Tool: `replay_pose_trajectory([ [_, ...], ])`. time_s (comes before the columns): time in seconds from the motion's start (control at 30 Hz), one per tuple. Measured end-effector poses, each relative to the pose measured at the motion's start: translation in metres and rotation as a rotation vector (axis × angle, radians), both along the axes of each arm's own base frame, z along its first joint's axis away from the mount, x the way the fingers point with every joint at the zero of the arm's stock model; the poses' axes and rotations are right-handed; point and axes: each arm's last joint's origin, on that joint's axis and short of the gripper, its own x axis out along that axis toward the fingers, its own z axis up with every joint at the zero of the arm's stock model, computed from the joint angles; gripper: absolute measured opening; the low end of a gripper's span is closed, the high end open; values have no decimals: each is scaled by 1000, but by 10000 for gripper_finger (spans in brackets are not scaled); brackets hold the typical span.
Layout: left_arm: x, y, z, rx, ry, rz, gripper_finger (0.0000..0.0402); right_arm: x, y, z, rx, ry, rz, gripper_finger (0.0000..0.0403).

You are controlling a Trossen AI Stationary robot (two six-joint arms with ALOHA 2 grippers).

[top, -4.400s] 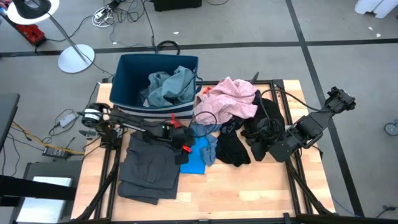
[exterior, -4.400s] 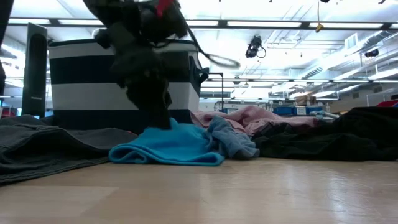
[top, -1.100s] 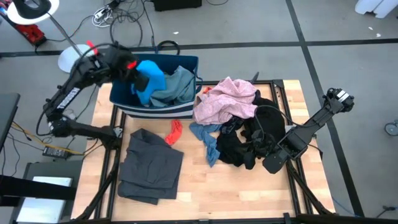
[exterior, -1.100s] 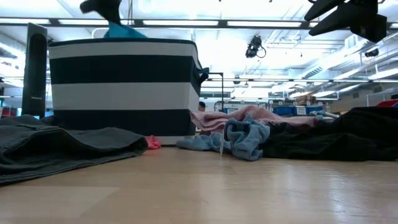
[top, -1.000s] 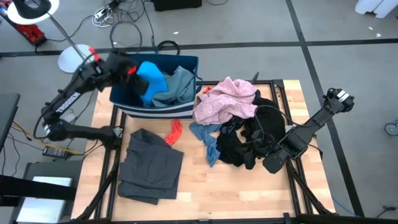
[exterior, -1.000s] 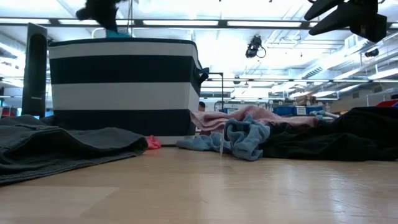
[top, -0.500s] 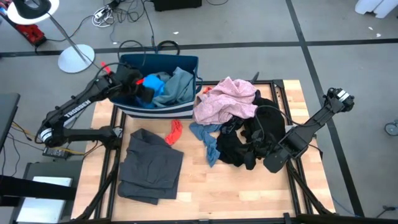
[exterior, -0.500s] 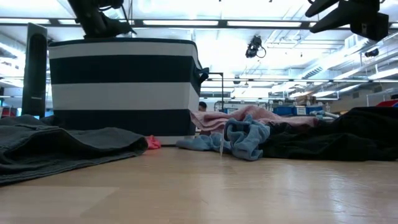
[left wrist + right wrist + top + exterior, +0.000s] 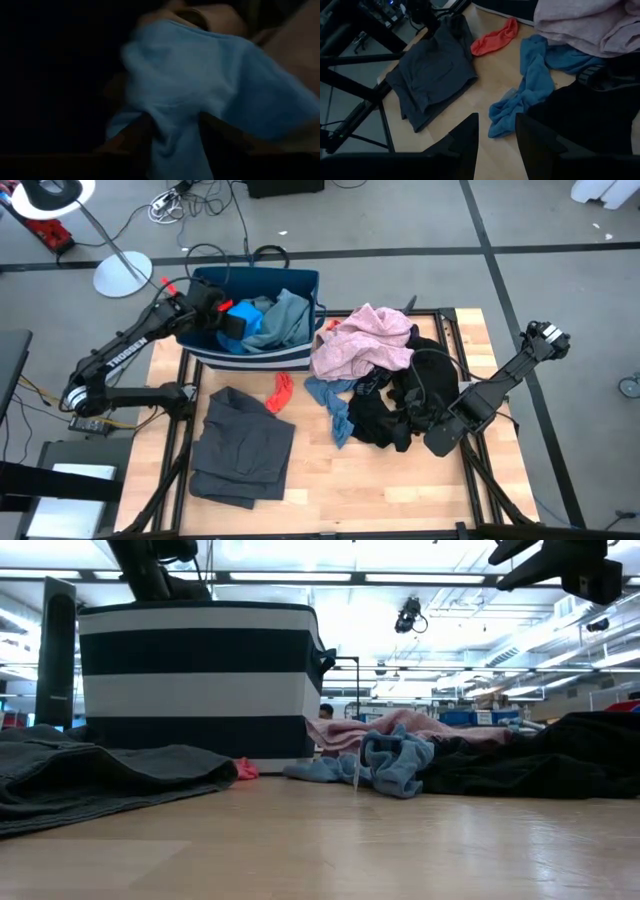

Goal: Sort clothes
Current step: Put the blue t-shirt into the blue laundry bin, then put the orange sock into the blue laundry bin

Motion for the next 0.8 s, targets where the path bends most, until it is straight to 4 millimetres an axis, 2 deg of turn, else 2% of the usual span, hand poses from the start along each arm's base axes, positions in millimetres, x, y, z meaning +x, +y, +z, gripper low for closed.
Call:
replay_pose_trajectory([
  [0.2, 8, -4, 19, 50, -218, -124, 168, 0, -1, 1, -1, -4, -1, 130],
  [0.37, 5, -19, 65, 249, -311, -257, 168, 0, -1, 2, 0, -6, -1, 130],
  [0.57, 4, -46, 105, 357, -389, -412, 167, -1, -2, 2, -6, -6, 4, 130],
  [0.67, 11, -62, 111, 359, -411, -530, 167, -1, -2, 2, -10, -5, 6, 130],
  [0.8, 38, -83, 103, 307, -392, -648, 167, -1, -2, 2, -13, -5, 8, 130],
])
